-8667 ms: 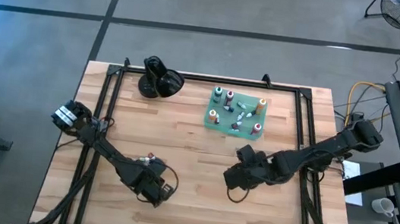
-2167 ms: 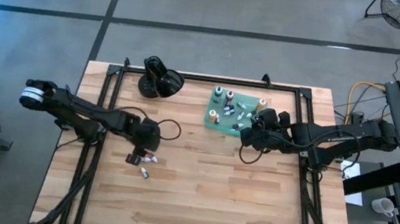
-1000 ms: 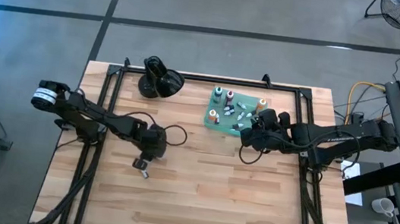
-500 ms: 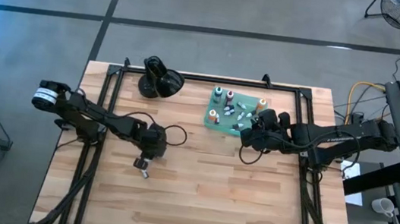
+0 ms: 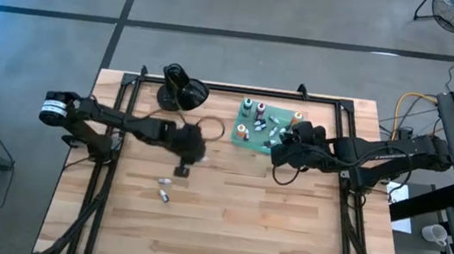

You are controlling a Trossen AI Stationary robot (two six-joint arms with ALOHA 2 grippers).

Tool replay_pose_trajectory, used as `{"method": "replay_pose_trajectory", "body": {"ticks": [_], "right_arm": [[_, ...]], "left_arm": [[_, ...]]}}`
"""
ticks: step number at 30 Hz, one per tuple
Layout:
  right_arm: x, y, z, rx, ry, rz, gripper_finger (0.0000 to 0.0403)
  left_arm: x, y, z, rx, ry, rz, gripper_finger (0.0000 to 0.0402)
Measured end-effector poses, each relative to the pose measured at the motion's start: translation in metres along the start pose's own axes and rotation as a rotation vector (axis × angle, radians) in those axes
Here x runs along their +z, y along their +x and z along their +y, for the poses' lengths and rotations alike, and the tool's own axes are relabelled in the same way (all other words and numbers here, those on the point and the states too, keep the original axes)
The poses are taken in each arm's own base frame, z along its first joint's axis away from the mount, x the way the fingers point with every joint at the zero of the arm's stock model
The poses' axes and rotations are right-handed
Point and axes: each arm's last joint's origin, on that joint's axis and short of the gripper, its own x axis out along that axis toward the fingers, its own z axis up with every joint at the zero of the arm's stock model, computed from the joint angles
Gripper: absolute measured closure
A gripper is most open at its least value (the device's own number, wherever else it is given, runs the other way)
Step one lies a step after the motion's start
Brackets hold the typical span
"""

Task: Pick & Place food coloring
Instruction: Put the orange food coloring bottle into the green bin

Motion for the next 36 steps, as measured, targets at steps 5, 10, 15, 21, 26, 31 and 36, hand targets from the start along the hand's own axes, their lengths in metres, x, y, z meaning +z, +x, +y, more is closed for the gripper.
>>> {"method": "replay_pose_trajectory", "body": {"ticks": [5, 10, 15, 21, 26, 31, 36], "right_arm": [[0.021, -0.019, 0.006, 0.021, -0.067, -0.083, 0.0335], [0.03, -0.028, 0.004, -0.003, -0.102, -0.079, 0.0335], [0.029, -0.032, 0.002, -0.006, -0.103, -0.066, 0.0335], [0.022, -0.039, 0.003, 0.012, -0.079, -0.043, 0.0335], [0.012, -0.048, -0.002, -0.002, -0.049, -0.012, 0.0335], [0.005, -0.053, -0.006, -0.027, -0.03, -0.008, 0.0335], [0.002, -0.052, -0.007, -0.042, -0.027, -0.002, 0.0335]], "left_arm": [[0.033, -0.019, 0.036, 0.09, -0.057, -0.147, 0.0344], [0.067, -0.015, 0.07, 0.146, -0.1, -0.246, 0.0344], [0.123, 0.003, 0.092, 0.149, -0.1, -0.302, 0.0344], [0.172, 0.034, 0.108, 0.121, -0.12, -0.23, 0.0344], [0.186, 0.074, 0.118, 0.113, -0.155, -0.151, 0.0344], [0.188, 0.111, 0.118, 0.137, -0.166, -0.032, 0.0344], [0.188, 0.132, 0.118, 0.177, -0.228, 0.002, 0.0344]]}}
